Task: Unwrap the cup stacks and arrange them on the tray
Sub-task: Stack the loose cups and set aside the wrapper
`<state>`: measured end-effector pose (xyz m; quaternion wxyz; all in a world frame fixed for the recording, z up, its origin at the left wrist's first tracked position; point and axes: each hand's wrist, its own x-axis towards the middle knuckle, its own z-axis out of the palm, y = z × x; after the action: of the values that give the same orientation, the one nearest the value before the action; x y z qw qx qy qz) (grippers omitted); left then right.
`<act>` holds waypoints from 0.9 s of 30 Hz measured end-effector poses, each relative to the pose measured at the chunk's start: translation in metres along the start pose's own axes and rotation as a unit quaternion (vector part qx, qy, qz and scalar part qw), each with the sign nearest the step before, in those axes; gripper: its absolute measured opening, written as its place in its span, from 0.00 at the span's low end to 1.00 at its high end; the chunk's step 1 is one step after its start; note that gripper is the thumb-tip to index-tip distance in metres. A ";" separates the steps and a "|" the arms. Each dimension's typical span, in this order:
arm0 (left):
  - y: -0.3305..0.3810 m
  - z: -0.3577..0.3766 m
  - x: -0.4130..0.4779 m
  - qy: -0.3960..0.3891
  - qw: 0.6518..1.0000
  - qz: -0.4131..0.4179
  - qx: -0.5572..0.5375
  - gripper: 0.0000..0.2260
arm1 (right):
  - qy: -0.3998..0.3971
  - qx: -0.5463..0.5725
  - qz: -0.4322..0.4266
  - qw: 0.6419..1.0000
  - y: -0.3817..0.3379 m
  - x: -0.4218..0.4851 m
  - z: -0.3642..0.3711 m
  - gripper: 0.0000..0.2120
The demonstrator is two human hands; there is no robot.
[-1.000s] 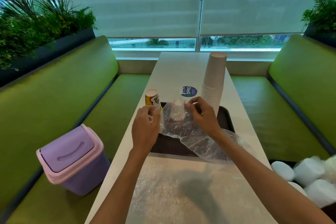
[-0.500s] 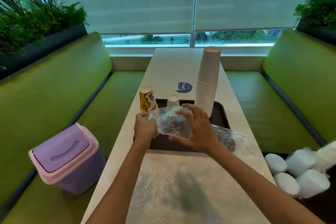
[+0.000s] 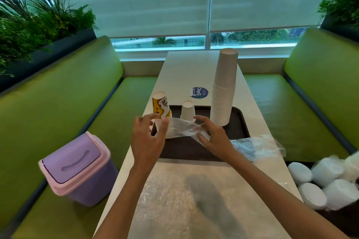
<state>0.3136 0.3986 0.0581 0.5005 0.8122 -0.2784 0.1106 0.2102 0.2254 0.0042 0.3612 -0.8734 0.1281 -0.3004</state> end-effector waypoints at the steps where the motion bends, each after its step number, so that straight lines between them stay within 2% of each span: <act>1: 0.002 0.000 -0.001 -0.016 0.998 0.053 0.015 0.22 | -0.015 0.023 0.004 1.000 -0.001 0.002 -0.002 0.24; 3: 0.003 0.006 0.001 -0.061 0.991 0.112 0.035 0.24 | -0.039 0.055 0.004 0.998 -0.003 0.004 -0.006 0.24; 4: 0.002 0.009 0.003 -0.074 0.990 0.114 0.026 0.22 | -0.049 0.064 0.006 0.997 -0.005 0.005 -0.009 0.23; 7: -0.002 0.016 0.011 -0.094 0.990 0.046 -0.094 0.05 | -0.069 0.091 0.029 0.993 -0.009 0.006 -0.017 0.21; 8: -0.004 0.017 0.013 -0.104 0.985 0.018 -0.133 0.02 | -0.076 0.097 0.041 0.992 -0.008 0.005 -0.021 0.20; 11: -0.006 0.018 0.013 -0.110 0.966 -0.057 -0.226 0.06 | -0.093 0.105 0.080 0.987 0.001 0.002 -0.034 0.19; 14: -0.004 0.017 0.013 -0.106 0.943 -0.111 -0.296 0.05 | -0.103 0.091 0.120 0.983 0.012 -0.004 -0.046 0.18; 20: -0.018 0.016 0.019 -0.106 0.937 -0.136 -0.303 0.04 | -0.103 0.057 0.165 0.979 0.029 -0.006 -0.056 0.08; 25: -0.030 0.012 0.024 -0.110 0.937 -0.139 -0.300 0.03 | -0.090 0.058 0.167 0.980 0.027 -0.001 -0.064 0.03; 27: -0.032 0.010 0.025 -0.106 0.938 -0.140 -0.300 0.04 | -0.077 0.069 0.163 0.981 0.025 0.001 -0.066 0.05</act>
<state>0.3509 0.3920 0.0404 0.6986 0.6625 -0.2332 -0.1362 0.1701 0.1706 0.0240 0.4738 -0.8341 0.2194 -0.1778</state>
